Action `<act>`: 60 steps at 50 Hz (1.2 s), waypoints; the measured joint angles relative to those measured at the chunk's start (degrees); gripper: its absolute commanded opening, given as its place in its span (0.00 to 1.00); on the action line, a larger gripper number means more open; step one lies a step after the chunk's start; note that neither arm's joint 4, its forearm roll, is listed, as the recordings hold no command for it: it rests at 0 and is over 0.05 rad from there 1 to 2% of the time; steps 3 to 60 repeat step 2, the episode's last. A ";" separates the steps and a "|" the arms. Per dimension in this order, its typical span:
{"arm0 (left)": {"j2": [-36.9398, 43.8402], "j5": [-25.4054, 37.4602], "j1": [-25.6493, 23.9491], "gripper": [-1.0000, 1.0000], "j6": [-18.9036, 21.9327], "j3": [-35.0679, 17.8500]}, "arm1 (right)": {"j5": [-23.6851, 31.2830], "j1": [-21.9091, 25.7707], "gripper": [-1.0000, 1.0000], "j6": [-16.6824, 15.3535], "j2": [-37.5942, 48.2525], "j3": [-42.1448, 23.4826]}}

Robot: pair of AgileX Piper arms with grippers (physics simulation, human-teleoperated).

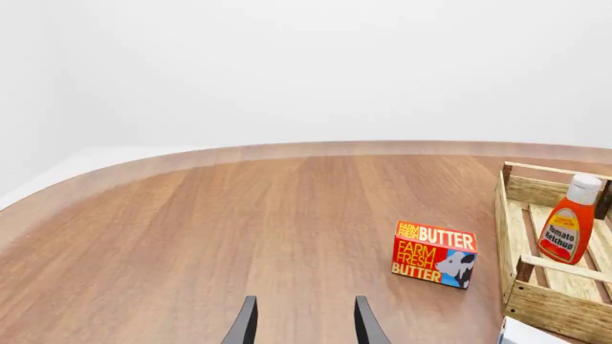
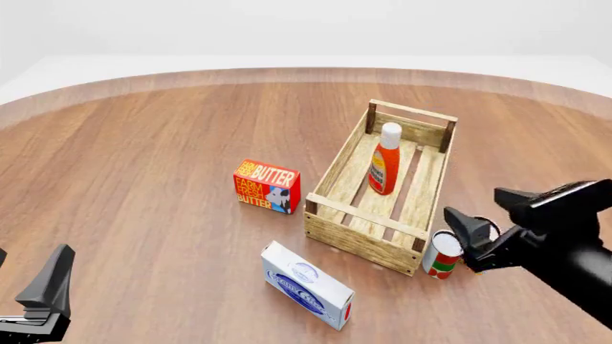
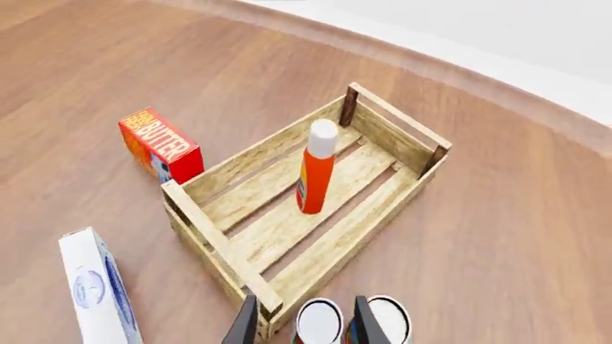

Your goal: Pick up the ketchup, and put it in the wooden tray.

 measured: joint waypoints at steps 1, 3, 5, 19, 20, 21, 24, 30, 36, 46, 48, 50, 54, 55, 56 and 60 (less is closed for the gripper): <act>0.00 0.00 0.00 1.00 0.00 0.00 | 0.93 -0.09 1.00 0.01 -1.90 0.81; 0.00 0.00 0.00 1.00 0.00 0.00 | 2.00 -0.18 1.00 0.07 -3.89 1.57; 0.00 0.00 0.00 1.00 0.00 0.00 | 2.00 -0.18 1.00 0.07 -3.89 1.57; 0.00 0.00 0.00 1.00 0.00 0.00 | 2.00 -0.18 1.00 0.07 -3.89 1.57; 0.00 0.00 0.00 1.00 0.00 0.00 | 2.00 -0.18 1.00 0.07 -3.89 1.57; 0.00 0.00 0.00 1.00 0.00 0.00 | 2.00 -0.18 1.00 0.07 -3.89 1.57; 0.00 0.00 0.00 1.00 0.00 0.00 | 2.00 -0.18 1.00 0.07 -3.89 1.57; 0.00 0.00 0.00 1.00 0.00 0.00 | 2.00 -0.18 1.00 0.07 -3.89 1.57; 0.00 0.00 0.00 1.00 0.00 0.00 | 2.00 -0.18 1.00 0.07 -3.89 1.57; 0.00 0.00 0.00 1.00 0.00 0.00 | 2.00 -0.18 1.00 0.07 -3.89 1.57; 0.00 0.00 0.00 1.00 0.00 0.00 | 2.00 -0.18 1.00 0.07 -3.89 1.57; 0.00 0.00 0.00 1.00 0.00 0.00 | 2.00 -0.18 1.00 0.07 -3.89 1.57; 0.00 0.00 0.00 1.00 0.00 0.00 | 2.00 -0.18 1.00 0.07 -3.89 1.57; 0.00 0.00 0.00 1.00 0.00 0.00 | 2.00 -0.18 1.00 0.07 -3.89 1.57; 0.00 0.00 0.00 1.00 0.00 0.00 | 2.00 -0.18 1.00 0.07 -3.89 1.57; 0.00 0.00 0.00 1.00 0.00 0.00 | 2.00 -0.18 1.00 0.07 -3.89 1.57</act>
